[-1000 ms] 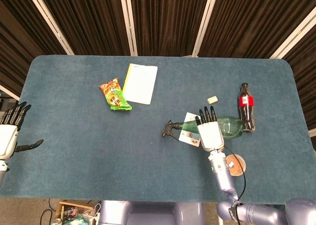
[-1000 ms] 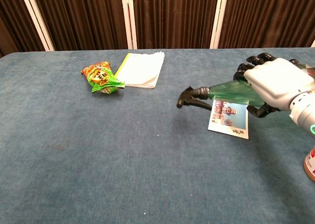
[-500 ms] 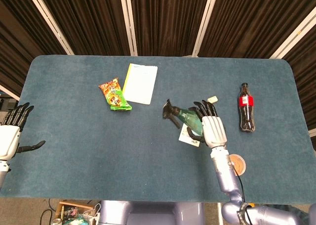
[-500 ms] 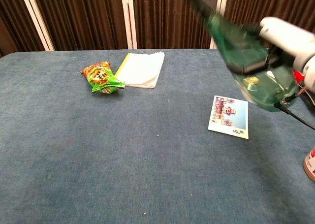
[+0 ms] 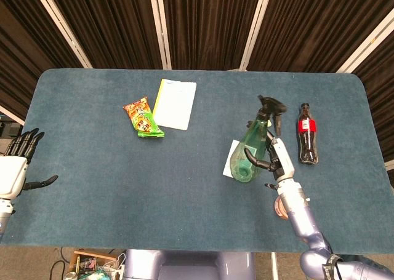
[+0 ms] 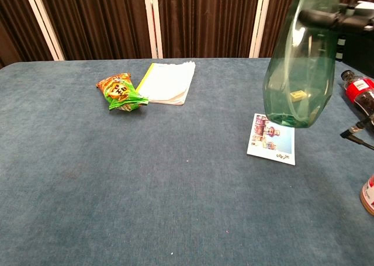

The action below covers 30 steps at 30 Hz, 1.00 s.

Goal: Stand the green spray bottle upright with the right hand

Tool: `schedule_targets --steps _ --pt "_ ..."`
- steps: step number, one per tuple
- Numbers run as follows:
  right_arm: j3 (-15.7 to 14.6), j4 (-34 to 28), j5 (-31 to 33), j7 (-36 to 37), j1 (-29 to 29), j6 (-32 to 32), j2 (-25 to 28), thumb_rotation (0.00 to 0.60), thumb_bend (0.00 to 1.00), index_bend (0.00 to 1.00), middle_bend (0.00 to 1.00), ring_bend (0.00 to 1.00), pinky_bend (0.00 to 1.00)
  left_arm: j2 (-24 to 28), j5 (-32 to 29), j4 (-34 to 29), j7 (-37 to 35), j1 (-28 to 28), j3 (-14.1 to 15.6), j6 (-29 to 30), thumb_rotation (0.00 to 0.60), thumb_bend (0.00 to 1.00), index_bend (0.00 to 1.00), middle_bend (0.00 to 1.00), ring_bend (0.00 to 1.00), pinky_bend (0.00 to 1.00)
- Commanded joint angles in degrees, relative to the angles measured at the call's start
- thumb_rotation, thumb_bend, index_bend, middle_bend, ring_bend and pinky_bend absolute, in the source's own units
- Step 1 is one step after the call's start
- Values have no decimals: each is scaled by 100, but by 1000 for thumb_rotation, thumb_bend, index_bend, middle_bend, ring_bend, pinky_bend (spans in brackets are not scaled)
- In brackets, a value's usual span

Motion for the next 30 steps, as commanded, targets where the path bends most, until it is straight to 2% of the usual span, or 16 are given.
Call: schedule_targets --steps 1,6,14,20,30 --pt "-157 553 -927 980 -296 294 -188 600 491 879 161 0 0 -3 4 2 8 -9 9 -24 600 72 0 0 0 87" --pt "-464 1575 -1613 1555 -314 1153 -914 600 490 879 162 0 0 -12 29 -5 50 -25 33 -54 600 72 0 0 0 87" --pt "-626 3118 -1988 1876 -337 2454 -2039 600 490 878 162 0 0 -3 42 -12 51 -21 41 -40 600 72 0 0 0 87" --pt "-824 4143 -2119 1956 -277 2934 -2683 600 491 878 162 0 0 13 59 -3 -1 -18 51 -32 600 72 0 0 0 87" --pt "-1043 5107 -2172 1868 -174 3287 -3335 600 487 876 162 0 0 45 115 4 -98 -9 71 11 600 72 0 0 0 87"
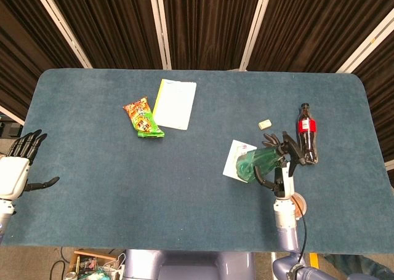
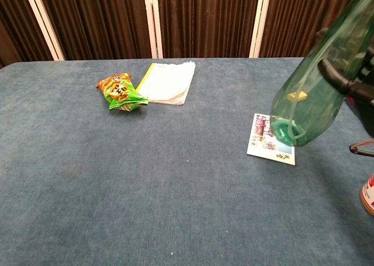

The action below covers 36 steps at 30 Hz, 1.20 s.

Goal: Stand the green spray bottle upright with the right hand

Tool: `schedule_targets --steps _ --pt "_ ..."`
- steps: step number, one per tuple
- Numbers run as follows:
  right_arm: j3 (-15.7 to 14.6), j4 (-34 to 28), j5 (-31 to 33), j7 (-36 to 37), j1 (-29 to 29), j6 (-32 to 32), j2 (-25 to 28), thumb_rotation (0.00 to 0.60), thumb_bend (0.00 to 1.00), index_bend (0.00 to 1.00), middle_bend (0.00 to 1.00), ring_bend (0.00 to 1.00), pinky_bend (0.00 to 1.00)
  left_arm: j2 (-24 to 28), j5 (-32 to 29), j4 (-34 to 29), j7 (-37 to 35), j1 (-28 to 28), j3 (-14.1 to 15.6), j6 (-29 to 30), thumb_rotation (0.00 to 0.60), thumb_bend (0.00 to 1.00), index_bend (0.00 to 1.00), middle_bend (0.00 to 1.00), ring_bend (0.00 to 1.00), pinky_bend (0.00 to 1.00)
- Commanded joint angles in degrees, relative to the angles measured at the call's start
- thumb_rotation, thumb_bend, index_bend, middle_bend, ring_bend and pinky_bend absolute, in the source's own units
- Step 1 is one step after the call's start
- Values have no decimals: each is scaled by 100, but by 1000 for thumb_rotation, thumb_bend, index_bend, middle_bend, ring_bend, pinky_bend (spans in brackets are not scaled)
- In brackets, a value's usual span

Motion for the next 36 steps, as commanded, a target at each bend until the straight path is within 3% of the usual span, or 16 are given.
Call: schedule_targets --steps 1,28,32,34,36 --pt "-84 284 -26 -45 63 117 -194 600 487 877 162 0 0 17 17 5 -45 9 4 25 600 72 0 0 0 87" --pt "-382 1733 289 581 252 -163 -860 600 478 867 160 0 0 41 65 9 -124 18 34 59 600 72 0 0 0 87" --pt "-416 1765 306 613 261 -176 -848 600 434 731 120 0 0 45 71 6 -121 21 37 69 600 83 0 0 0 87" --pt "-444 1808 285 570 264 -131 -853 600 410 618 80 0 0 46 70 5 -96 25 37 75 600 88 0 0 0 87" --pt "-487 1858 250 525 268 -89 -858 600 382 427 21 0 0 48 66 -5 -96 24 36 72 600 88 0 0 0 87"
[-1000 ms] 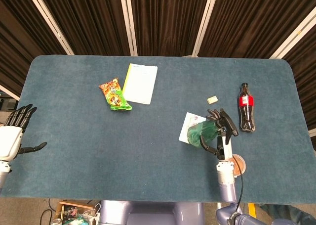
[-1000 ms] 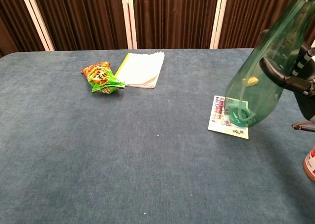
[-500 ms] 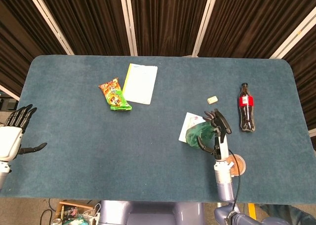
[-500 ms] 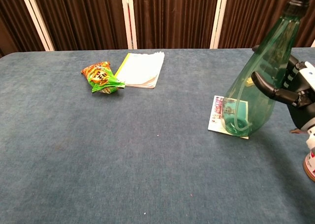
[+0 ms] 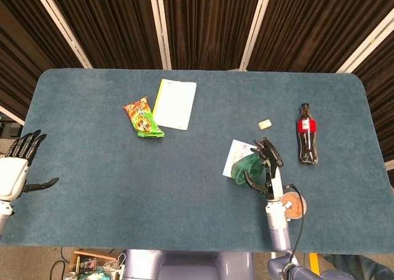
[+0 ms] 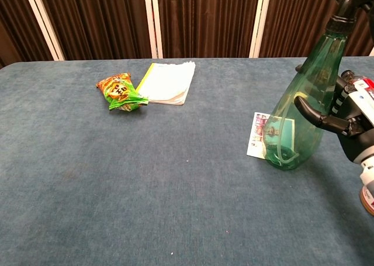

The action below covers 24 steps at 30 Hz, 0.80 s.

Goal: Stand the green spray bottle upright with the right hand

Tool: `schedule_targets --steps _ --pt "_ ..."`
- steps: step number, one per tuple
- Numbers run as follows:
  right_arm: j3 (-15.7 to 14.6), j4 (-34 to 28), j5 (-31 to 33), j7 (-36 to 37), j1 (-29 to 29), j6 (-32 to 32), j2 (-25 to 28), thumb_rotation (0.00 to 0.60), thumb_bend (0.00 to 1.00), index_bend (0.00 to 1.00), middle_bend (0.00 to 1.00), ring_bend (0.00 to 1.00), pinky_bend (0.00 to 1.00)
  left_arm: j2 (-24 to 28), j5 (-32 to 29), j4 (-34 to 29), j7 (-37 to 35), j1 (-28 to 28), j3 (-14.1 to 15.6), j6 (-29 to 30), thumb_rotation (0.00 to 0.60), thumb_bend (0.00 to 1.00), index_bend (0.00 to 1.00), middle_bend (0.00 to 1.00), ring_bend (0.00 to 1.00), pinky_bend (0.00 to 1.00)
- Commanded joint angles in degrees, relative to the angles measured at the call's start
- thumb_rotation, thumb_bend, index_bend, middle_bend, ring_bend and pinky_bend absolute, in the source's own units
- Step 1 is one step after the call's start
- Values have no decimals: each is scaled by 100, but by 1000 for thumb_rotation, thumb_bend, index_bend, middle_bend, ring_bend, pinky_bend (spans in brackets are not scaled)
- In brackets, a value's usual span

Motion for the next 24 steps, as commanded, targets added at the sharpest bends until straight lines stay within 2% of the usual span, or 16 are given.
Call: schedule_targets --steps 1,2,5,7,24 --pt "-72 67 -56 -51 4 61 -2 600 374 365 9 0 0 3 -3 -9 -3 0 0 -3 600 88 0 0 0 87" --pt "-99 84 -70 -58 8 53 4 600 363 269 0 0 0 3 -3 -8 1 0 -1 -2 600 88 0 0 0 87" --pt "-154 99 -84 -56 27 5 47 600 345 87 0 0 0 4 1 -11 -7 -2 0 -2 600 88 0 0 0 87" --pt "-157 85 -70 -54 27 4 66 600 330 15 0 0 0 4 -6 -5 -11 -1 -3 -2 600 88 0 0 0 87" --pt "-211 -219 -65 -382 -72 325 254 600 224 0 0 0 0 -10 -8 6 10 2 -2 6 600 88 0 0 0 87"
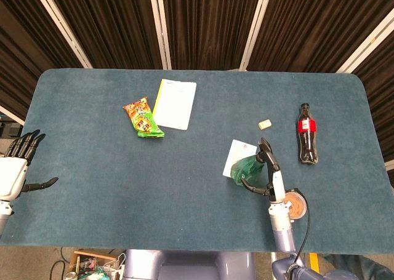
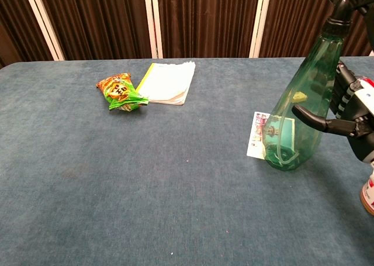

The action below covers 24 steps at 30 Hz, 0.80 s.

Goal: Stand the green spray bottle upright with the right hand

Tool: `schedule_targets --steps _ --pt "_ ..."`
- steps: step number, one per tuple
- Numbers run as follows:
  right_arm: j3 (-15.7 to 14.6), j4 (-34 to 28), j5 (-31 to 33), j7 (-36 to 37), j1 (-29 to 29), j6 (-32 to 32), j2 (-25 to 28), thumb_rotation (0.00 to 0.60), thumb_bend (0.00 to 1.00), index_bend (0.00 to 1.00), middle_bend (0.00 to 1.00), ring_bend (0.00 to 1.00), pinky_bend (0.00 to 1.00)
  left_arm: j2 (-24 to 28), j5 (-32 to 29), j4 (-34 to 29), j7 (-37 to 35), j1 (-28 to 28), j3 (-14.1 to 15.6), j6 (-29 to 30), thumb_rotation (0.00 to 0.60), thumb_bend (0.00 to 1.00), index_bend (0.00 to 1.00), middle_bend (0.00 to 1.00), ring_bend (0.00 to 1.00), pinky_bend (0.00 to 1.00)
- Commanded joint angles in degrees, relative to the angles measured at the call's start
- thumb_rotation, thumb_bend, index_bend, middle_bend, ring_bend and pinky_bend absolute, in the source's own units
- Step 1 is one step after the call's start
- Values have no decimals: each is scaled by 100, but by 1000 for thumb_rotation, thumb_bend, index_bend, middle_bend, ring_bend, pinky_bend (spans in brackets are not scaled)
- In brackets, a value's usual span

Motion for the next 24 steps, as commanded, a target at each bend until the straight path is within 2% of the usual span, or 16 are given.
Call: schedule_targets --steps 1,7,14,18,24 --pt "-27 -91 -28 -50 -35 92 63 600 221 0 0 0 0 -2 16 -8 16 6 4 23 600 88 0 0 0 87" --pt "-186 -430 -120 -118 -207 292 282 600 211 0 0 0 0 -3 18 -22 49 19 7 46 600 88 0 0 0 87" --pt "-519 -912 -313 -389 -546 611 690 600 210 0 0 0 0 -13 7 -38 112 23 8 43 600 88 0 0 0 87" --pt "-862 -768 -492 -914 -728 591 983 600 210 0 0 0 0 -16 13 -63 156 32 8 68 600 88 0 0 0 87" --pt "-879 -551 -401 -1277 -800 424 1544 600 210 0 0 0 0 -24 13 -99 233 42 9 85 600 88 0 0 0 87"
